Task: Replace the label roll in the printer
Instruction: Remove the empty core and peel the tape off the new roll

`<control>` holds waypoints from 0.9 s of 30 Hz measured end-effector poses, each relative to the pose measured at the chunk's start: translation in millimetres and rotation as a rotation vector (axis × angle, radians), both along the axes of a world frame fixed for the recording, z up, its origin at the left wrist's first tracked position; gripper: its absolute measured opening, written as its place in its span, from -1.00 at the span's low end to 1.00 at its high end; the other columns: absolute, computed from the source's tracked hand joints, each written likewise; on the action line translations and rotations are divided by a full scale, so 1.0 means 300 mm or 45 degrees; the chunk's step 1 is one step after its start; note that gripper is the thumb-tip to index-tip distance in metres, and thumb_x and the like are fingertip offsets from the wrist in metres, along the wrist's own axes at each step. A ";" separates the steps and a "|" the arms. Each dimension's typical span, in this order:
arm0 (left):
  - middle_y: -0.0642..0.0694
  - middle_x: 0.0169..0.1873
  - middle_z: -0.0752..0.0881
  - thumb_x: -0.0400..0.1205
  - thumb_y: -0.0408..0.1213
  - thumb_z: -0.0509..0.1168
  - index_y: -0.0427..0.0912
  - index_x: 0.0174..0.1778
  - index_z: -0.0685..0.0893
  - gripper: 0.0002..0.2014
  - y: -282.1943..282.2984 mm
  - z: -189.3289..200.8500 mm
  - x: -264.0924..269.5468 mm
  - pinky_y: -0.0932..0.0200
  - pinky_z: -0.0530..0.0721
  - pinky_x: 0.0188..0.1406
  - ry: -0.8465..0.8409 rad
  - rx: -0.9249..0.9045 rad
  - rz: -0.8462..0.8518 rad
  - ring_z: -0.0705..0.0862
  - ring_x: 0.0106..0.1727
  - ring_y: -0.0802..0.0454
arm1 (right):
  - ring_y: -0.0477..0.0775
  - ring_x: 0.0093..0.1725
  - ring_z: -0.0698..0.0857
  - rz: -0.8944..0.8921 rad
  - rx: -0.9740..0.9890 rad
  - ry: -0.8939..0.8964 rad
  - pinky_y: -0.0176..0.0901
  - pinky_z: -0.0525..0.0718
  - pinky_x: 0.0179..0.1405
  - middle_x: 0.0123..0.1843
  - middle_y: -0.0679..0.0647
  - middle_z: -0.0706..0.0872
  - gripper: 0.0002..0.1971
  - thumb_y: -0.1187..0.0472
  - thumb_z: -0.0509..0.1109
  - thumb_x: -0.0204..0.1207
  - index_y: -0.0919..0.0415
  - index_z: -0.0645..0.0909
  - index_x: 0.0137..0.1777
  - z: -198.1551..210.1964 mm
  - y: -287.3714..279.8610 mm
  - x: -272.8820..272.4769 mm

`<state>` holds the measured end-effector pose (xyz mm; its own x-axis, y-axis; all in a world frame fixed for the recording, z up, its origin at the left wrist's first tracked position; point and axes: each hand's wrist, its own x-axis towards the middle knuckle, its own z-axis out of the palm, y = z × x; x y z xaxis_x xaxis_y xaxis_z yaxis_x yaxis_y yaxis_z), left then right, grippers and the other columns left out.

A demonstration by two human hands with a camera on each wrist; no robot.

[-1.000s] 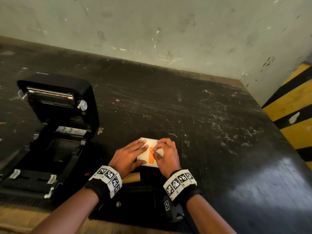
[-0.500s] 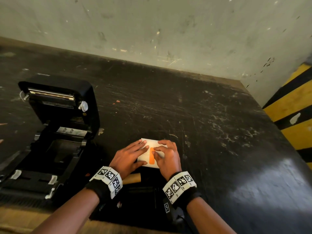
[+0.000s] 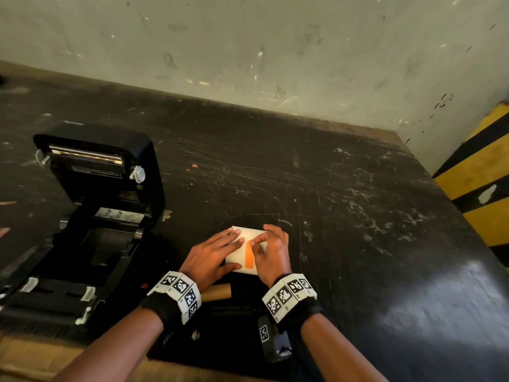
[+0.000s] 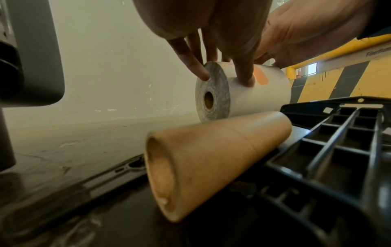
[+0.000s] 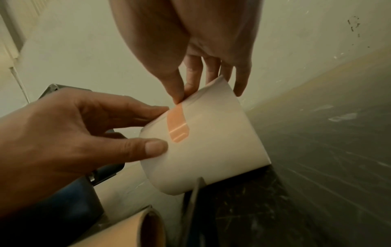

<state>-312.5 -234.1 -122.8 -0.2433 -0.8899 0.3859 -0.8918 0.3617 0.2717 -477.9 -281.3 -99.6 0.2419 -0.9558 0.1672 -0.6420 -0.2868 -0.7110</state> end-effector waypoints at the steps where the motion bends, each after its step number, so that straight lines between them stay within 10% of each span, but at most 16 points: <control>1: -0.07 0.34 0.60 0.38 -0.05 0.48 -0.10 0.31 0.58 -0.43 -0.001 -0.002 0.000 -0.01 0.66 0.11 0.004 0.004 -0.002 0.49 0.39 0.01 | 0.07 0.48 0.32 0.026 0.022 0.016 -0.13 0.37 0.45 0.44 0.11 0.46 -0.93 0.36 0.40 0.50 0.21 0.68 -0.08 0.002 -0.001 -0.001; 9: -0.09 0.31 0.62 0.32 -0.12 0.56 -0.10 0.28 0.60 -0.41 0.001 0.002 -0.003 -0.06 0.73 0.02 0.029 -0.009 -0.004 0.54 0.35 -0.03 | 0.00 0.48 0.36 0.087 0.019 0.000 -0.37 0.25 0.30 0.47 0.08 0.42 -0.87 0.26 0.37 0.54 0.19 0.65 0.07 0.050 0.000 -0.045; 12: -0.09 0.31 0.62 0.32 -0.13 0.57 -0.10 0.29 0.60 -0.40 0.002 0.000 0.000 -0.07 0.73 0.02 0.041 -0.018 -0.011 0.54 0.35 -0.03 | 0.10 0.51 0.34 0.245 -0.197 0.350 -0.11 0.31 0.45 0.51 0.13 0.42 -0.75 0.17 0.35 0.56 0.22 0.67 0.18 0.061 0.012 -0.059; 15: -0.09 0.32 0.62 0.31 -0.11 0.57 -0.10 0.29 0.59 -0.39 -0.001 -0.004 0.002 -0.06 0.73 0.02 0.037 -0.017 -0.018 0.52 0.36 -0.01 | 0.29 0.35 0.56 0.359 -0.455 0.676 0.30 0.54 0.33 0.34 0.25 0.63 -0.89 0.19 0.50 0.38 0.22 0.79 -0.18 0.075 0.032 -0.045; 18: -0.08 0.32 0.61 0.32 -0.10 0.56 -0.09 0.29 0.59 -0.39 -0.003 -0.008 0.002 -0.04 0.73 0.04 0.028 -0.013 -0.016 0.52 0.36 -0.01 | 0.27 0.19 0.68 0.366 -0.617 0.762 0.28 0.64 0.20 0.15 0.22 0.75 -0.88 0.21 0.65 0.17 0.17 0.75 -0.44 0.092 0.025 -0.034; 27: -0.05 0.29 0.64 0.30 -0.07 0.57 -0.07 0.27 0.61 -0.40 -0.004 -0.004 0.003 0.04 0.75 -0.02 -0.003 -0.031 -0.010 0.55 0.33 0.01 | 0.19 0.13 0.70 0.511 -0.714 0.932 0.16 0.68 0.18 0.05 0.16 0.78 -0.81 0.19 0.68 0.07 0.23 0.77 -0.36 0.117 0.004 0.001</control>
